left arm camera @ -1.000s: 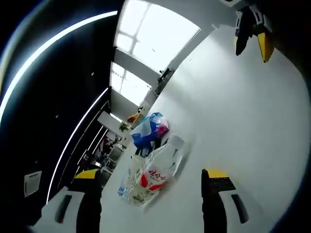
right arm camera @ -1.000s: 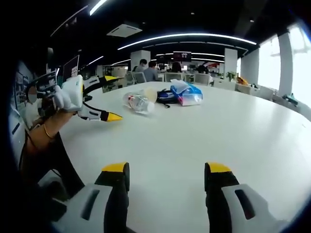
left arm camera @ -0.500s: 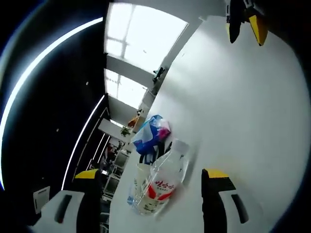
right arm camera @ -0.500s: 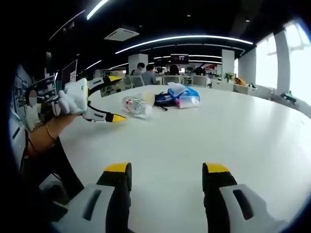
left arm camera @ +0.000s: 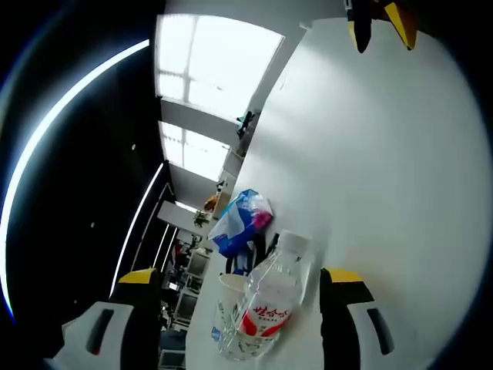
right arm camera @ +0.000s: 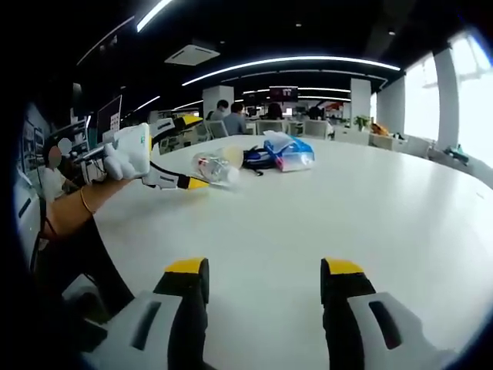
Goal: Arrange the tabletop items into an orderly group along one side of the table until the central work area is clear of visible clutter.
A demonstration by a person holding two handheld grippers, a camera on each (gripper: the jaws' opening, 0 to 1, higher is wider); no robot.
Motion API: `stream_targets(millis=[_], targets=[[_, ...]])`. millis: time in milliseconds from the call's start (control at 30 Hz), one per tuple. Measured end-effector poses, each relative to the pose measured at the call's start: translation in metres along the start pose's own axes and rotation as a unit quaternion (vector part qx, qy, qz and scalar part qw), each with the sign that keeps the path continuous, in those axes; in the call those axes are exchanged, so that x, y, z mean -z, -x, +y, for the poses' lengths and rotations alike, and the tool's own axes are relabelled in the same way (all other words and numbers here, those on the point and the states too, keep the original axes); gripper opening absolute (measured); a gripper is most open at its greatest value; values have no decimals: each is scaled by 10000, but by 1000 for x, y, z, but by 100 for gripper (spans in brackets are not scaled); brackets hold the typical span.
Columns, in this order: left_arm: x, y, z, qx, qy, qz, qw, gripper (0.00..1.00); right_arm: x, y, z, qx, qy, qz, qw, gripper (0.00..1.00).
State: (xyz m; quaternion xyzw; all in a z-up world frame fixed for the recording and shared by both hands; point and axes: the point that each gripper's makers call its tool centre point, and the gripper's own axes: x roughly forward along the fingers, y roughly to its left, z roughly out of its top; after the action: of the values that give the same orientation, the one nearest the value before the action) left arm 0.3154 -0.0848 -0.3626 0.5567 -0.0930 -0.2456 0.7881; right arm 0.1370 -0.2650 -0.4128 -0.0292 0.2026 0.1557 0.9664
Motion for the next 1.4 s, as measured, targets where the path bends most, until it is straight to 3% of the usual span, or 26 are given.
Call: stream_targets(millis=[100, 167, 433, 933, 1167, 1333, 1400], targets=[[0, -1, 0, -4, -7, -4, 10000, 87, 0, 0, 0, 2, 0, -1, 10000, 56], [-3, -6, -2, -25, -305, 14, 9995, 87, -1, 0, -2, 15, -3, -32, 10000, 56], [-9, -12, -4, -42, -760, 10, 9971, 87, 1, -2, 0, -44, -14, -6, 10000, 55], [-13, -28, -10, -145, -1197, 65, 9927, 86, -3, 1, -2, -63, -98, -173, 9998, 55], [-16, -36, -12, -20, -1437, -22, 9896, 83, -2, 2, -5, -38, -105, -158, 9998, 54], [-16, -40, -25, 236, -1781, -98, 9837, 70, -1, 3, -6, -35, -106, -156, 9998, 54], [-20, -41, -28, 277, -2151, -182, 9760, 69, -1, 5, -7, -2, -87, -162, 9998, 54]])
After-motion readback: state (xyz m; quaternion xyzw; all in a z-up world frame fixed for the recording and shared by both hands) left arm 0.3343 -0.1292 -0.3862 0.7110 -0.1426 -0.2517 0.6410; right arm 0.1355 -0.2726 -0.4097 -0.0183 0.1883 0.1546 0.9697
